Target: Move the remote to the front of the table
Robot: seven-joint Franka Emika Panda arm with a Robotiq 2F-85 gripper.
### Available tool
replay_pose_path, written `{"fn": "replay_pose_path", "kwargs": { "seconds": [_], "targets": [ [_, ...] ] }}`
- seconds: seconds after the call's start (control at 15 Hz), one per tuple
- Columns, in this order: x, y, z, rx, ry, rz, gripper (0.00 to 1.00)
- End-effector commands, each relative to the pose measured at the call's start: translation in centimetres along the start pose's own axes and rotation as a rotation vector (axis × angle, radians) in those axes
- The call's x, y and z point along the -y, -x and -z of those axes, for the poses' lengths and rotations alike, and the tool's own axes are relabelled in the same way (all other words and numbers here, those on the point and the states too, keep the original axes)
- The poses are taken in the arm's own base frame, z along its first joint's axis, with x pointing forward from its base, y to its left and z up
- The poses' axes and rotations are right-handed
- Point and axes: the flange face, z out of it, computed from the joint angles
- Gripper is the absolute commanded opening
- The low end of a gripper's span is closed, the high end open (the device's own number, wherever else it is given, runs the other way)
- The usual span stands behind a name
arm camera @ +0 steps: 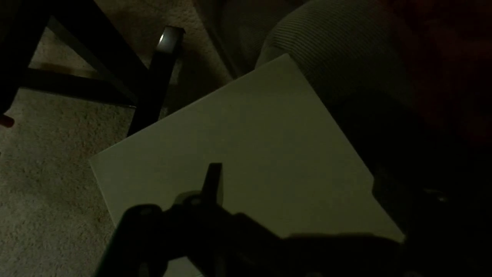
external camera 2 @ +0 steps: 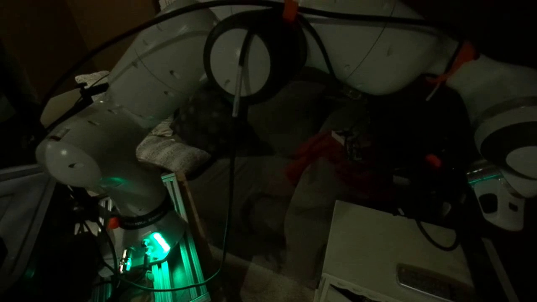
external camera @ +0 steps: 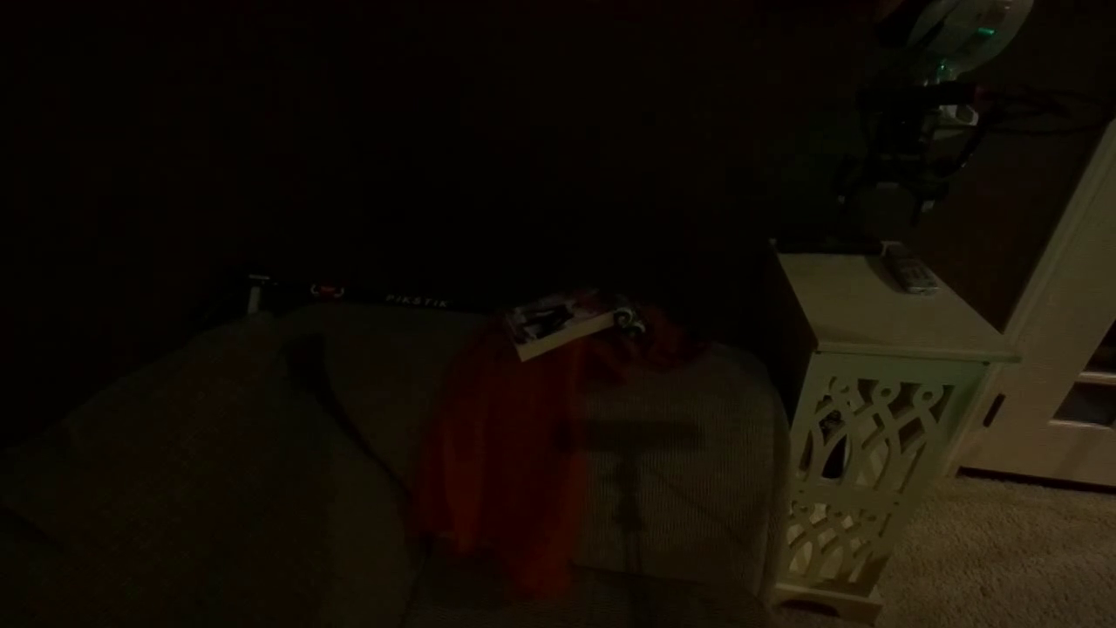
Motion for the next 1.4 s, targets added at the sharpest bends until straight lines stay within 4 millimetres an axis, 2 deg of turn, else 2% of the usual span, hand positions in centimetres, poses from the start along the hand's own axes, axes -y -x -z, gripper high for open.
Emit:
{"fn": "replay_pose_path", "kwargs": {
  "seconds": [0.0, 0.27, 0.47, 0.6, 0.73, 0.87, 0.93, 1.13, 1.33],
  "targets": [
    [-0.1, 0.0, 0.5, -0.004, -0.029, 0.057, 1.0],
    [-3.3, -2.1, 3.3, -0.121, -0.035, 0.282, 1.0],
    [-5.7, -3.6, 5.3, -0.232, -0.144, 0.37, 1.0],
    [-7.1, -4.1, 5.5, -0.296, -0.196, 0.401, 1.0],
    [-8.3, -4.4, 4.9, -0.3, -0.221, 0.401, 1.0],
    [-8.6, -4.4, 4.0, -0.257, -0.248, 0.337, 1.0],
    [-7.9, -5.5, 4.8, -0.288, -0.199, 0.371, 1.0],
    [-8.0, -5.6, 4.5, -0.281, -0.197, 0.369, 1.0],
    [-7.8, -6.2, 4.4, -0.492, -0.182, 0.406, 1.0]
  ]
}}
